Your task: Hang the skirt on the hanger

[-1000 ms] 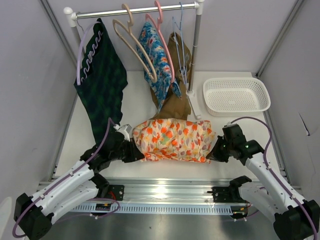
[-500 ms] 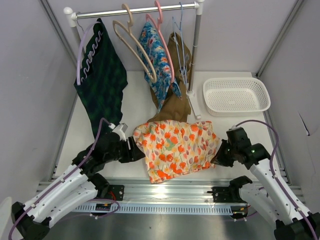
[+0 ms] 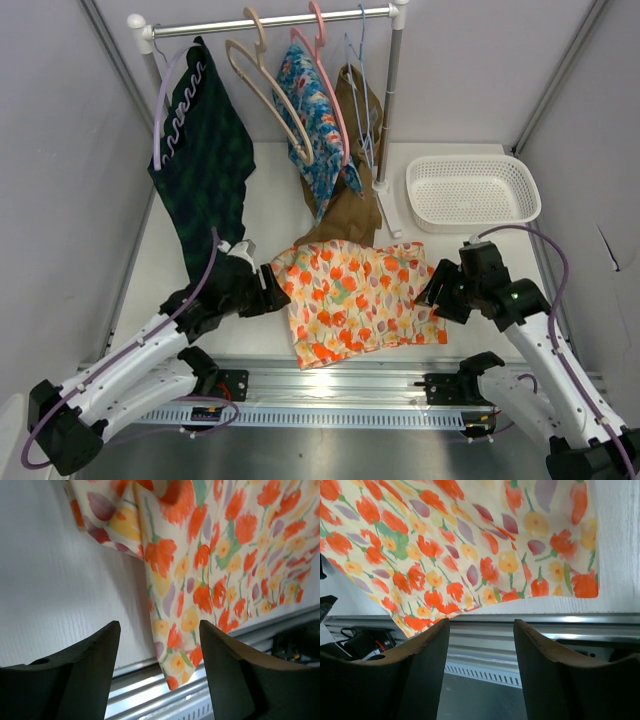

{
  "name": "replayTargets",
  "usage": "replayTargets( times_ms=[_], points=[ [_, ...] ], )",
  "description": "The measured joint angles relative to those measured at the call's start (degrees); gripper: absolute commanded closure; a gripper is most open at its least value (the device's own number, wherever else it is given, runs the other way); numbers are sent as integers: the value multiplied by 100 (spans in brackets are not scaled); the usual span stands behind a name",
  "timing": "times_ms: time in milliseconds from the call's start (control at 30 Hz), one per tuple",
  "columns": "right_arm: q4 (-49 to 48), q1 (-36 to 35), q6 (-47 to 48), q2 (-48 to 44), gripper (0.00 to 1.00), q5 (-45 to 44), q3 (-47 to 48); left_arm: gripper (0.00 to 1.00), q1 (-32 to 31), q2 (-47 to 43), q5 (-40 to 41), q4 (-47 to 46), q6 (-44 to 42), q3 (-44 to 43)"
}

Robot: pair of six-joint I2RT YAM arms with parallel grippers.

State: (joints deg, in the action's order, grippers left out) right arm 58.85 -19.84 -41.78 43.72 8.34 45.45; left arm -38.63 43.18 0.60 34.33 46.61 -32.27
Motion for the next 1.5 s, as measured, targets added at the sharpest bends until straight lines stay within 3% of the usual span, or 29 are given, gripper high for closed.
replayTargets(
  times_ms=[333, 433, 467, 567, 667, 733, 800, 933, 1033, 1300, 1500],
  points=[
    [-1467, 925, 323, 1635, 40, 256, -31, 33, 560, 1471, 472, -1139, 245, 70],
    [-1856, 1086, 439, 1967, 40, 348, -33, 52, 734, 1908, 369, -1670, 284, 157],
    [-1976, 1128, 463, 2068, 40, 400, -33, 66, 798, 2087, 315, -1888, 295, 155],
    [-2293, 1270, 544, 2363, 40, 542, -44, 86, 1016, 2590, 177, -2299, 297, 83],
    [-2533, 1388, 601, 2636, 41, 645, -61, 97, 1270, 3056, 55, -2555, 238, -111],
    [-2647, 1440, 632, 2754, 41, 706, -66, 98, 1399, 3233, -11, -2625, 173, -304],
    [-2745, 1475, 671, 2839, 41, 761, -66, 93, 1497, 3316, -92, -2645, 28, -575],
    [-2802, 1499, 739, 2907, 41, 802, -63, 51, 1558, 3292, -249, -2590, -345, -1141],
    [-2800, 1502, 780, 2907, 41, 822, -63, 42, 1561, 2988, -289, -2411, -614, -1410],
    [-2761, 1510, 828, 2892, 41, 870, 13, 39, 1563, 1823, -42, -1263, -1261, -2201],
    [-2671, 1510, 898, 2844, 41, 887, 251, 34, 1561, 1742, 505, -680, -1580, -3921]
  ],
)
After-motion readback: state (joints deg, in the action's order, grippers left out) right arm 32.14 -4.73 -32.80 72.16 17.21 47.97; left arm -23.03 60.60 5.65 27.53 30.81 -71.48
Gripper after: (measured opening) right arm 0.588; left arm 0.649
